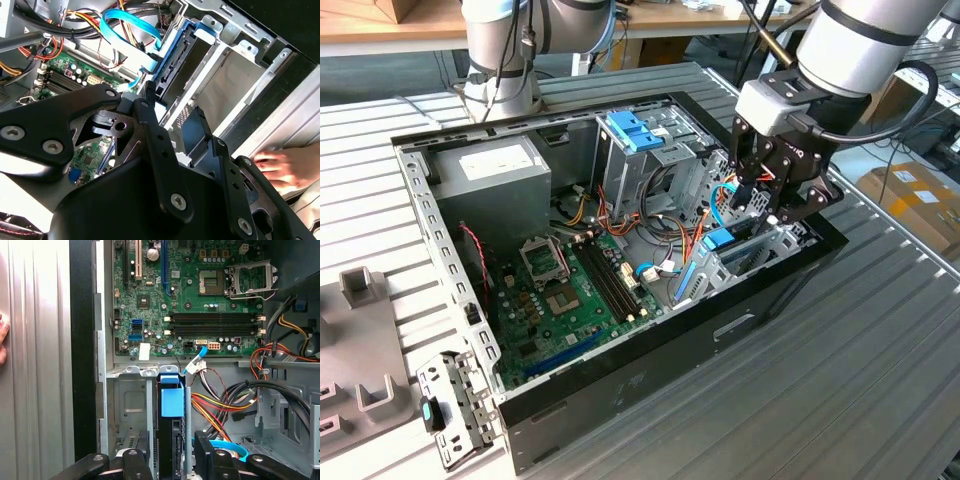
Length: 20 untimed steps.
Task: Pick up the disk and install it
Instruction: 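Insert the first disk wire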
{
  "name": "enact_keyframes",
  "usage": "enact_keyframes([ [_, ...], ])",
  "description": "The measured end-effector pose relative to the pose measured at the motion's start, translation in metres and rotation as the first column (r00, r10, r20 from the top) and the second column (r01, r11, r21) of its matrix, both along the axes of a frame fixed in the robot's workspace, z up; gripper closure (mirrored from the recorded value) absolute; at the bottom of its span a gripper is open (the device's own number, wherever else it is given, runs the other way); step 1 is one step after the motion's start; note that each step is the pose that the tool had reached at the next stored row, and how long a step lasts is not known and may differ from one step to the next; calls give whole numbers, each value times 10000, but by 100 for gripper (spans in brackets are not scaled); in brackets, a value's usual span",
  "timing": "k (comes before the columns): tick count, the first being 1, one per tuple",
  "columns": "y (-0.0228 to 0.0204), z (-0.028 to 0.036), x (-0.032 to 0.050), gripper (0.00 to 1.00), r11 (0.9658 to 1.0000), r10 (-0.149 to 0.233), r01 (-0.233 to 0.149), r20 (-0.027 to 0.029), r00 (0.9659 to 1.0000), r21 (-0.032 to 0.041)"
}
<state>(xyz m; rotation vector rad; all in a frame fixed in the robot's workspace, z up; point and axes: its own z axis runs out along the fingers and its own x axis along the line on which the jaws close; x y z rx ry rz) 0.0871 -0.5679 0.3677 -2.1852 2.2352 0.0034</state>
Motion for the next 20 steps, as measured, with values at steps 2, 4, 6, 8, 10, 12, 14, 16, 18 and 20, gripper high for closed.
enact_keyframes([
  [2, 0, 51, 0, 51, 10000, 0, 0, 0, 10000, 0],
  [4, 0, 66, 0, 51, 10000, 0, 0, 0, 10000, 3],
  [6, 0, 66, 1, 51, 10000, 0, 0, 1, 10000, 4],
  [8, 2, 69, 20, 51, 10000, 0, 0, 0, 10000, -1],
  [10, 6, 68, 43, 51, 10000, 0, 0, 0, 10000, 0],
  [12, 28, 69, 78, 51, 10000, 2, -2, 0, 10000, -1],
  [14, 83, 68, 127, 51, 10000, 16, -16, 0, 10000, 1],
  [16, 103, 67, 168, 51, 10000, 34, -34, 0, 10000, 1],
  [18, 109, 67, 177, 51, 10000, 38, -38, 0, 10000, 1],
  [20, 109, 84, 181, 51, 10000, 39, -39, -3, 10000, 0],
])
